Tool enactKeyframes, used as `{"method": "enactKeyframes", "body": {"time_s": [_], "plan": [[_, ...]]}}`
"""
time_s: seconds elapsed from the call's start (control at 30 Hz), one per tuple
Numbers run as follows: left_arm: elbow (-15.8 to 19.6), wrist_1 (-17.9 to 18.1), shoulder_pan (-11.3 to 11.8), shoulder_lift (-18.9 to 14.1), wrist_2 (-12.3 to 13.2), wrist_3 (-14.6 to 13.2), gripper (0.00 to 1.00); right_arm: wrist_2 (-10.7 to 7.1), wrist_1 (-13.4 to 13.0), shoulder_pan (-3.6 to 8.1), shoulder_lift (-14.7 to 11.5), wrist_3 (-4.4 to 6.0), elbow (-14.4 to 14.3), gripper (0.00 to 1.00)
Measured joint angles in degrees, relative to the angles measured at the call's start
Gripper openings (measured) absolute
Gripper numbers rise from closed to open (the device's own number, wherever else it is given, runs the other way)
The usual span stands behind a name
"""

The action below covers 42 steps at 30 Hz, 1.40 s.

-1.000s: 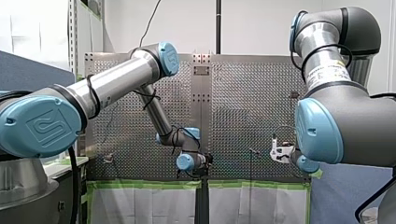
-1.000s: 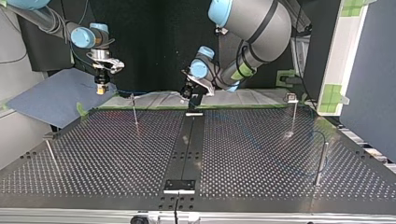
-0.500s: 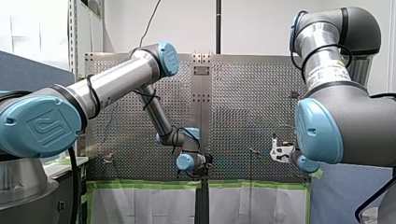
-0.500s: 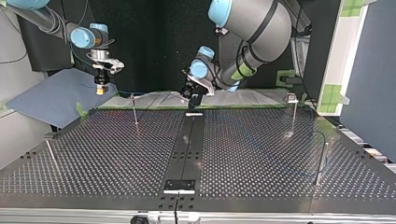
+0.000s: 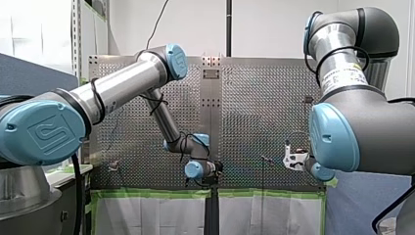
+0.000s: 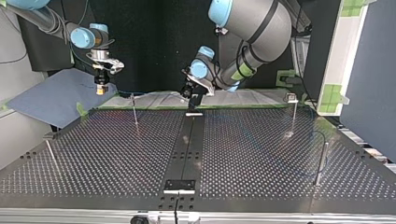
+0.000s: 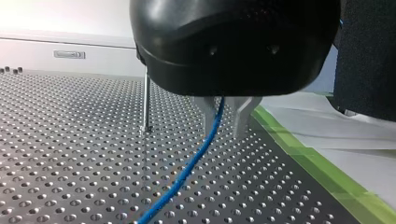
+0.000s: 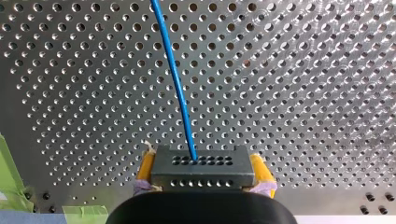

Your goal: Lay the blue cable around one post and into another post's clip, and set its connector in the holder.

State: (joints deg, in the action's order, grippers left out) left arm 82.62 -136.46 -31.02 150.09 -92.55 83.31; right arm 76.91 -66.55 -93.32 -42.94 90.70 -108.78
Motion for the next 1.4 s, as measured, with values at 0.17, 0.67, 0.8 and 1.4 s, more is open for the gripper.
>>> {"method": "enactKeyframes", "body": {"time_s": [0.17,0.67,0.8,1.4], "plan": [[0.0,0.0,0.0,0.0,0.3,0.0,0.04,0.00,0.1,0.00,0.0,-0.05,0.0,0.00],[0.0,-0.1,0.0,0.0,0.7,0.0,0.01,0.00,0.2,0.00,0.0,-0.06,0.0,0.00],[0.0,-0.2,-0.3,0.0,0.8,0.0,0.01,0.00,0.2,0.00,0.0,-0.07,0.0,0.00],[-0.8,-0.1,-3.0,0.1,1.0,2.7,0.01,0.00,0.6,0.07,0.0,-0.16,0.0,0.00]]}}
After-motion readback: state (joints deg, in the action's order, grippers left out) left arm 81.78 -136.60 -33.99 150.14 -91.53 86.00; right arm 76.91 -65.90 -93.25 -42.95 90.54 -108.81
